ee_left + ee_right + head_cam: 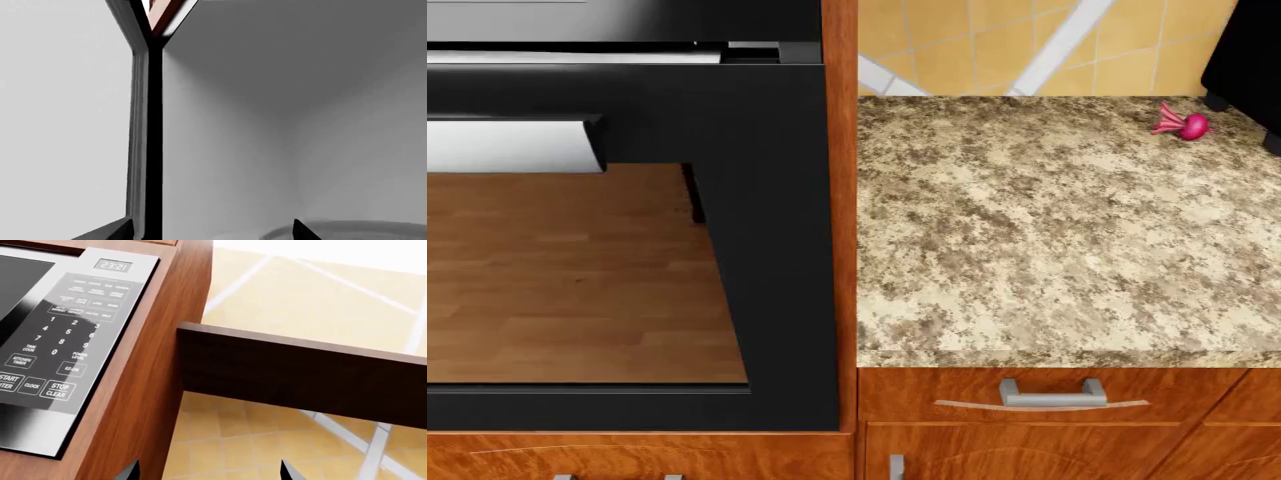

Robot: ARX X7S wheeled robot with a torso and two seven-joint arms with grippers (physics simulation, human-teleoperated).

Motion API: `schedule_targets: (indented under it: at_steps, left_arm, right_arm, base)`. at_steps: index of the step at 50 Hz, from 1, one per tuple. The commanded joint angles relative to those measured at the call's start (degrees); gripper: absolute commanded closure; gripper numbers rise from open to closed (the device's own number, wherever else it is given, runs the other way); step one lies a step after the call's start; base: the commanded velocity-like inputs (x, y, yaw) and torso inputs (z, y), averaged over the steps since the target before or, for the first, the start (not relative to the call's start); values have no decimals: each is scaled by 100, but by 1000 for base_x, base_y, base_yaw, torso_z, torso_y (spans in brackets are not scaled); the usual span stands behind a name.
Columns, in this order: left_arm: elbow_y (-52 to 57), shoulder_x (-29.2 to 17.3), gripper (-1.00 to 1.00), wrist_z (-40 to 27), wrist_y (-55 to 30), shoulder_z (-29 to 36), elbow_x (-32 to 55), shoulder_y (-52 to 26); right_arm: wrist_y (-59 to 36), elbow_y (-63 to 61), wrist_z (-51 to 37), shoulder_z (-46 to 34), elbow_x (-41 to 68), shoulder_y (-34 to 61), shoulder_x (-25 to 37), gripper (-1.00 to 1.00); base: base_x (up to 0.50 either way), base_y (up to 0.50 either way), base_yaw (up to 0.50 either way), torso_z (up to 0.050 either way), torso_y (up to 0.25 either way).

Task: Open the microwave door

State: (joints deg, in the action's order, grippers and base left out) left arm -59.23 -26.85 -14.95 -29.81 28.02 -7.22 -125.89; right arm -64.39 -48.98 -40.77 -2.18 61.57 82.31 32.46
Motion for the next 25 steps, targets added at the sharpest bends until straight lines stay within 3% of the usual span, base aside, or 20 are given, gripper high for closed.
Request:
schedule_targets:
  at_steps: [1,12,25]
  left_arm:
    - [479,-399,-100,39,-380,28,-127,228]
    - [879,-814,-100,107,-738,48,-234,460]
    - [552,-1306,-100,189,-656,312,-571,283]
  right_arm:
    - [18,9,-31,-28,35,29,11,-100]
    - [15,37,-60,-69,77,89,17,-100]
    - [47,96,-46,-211,11,166,-13,-100]
  base:
    - [0,0,0,0,0]
    - [0,0,0,0,0]
    - [0,0,0,0,0]
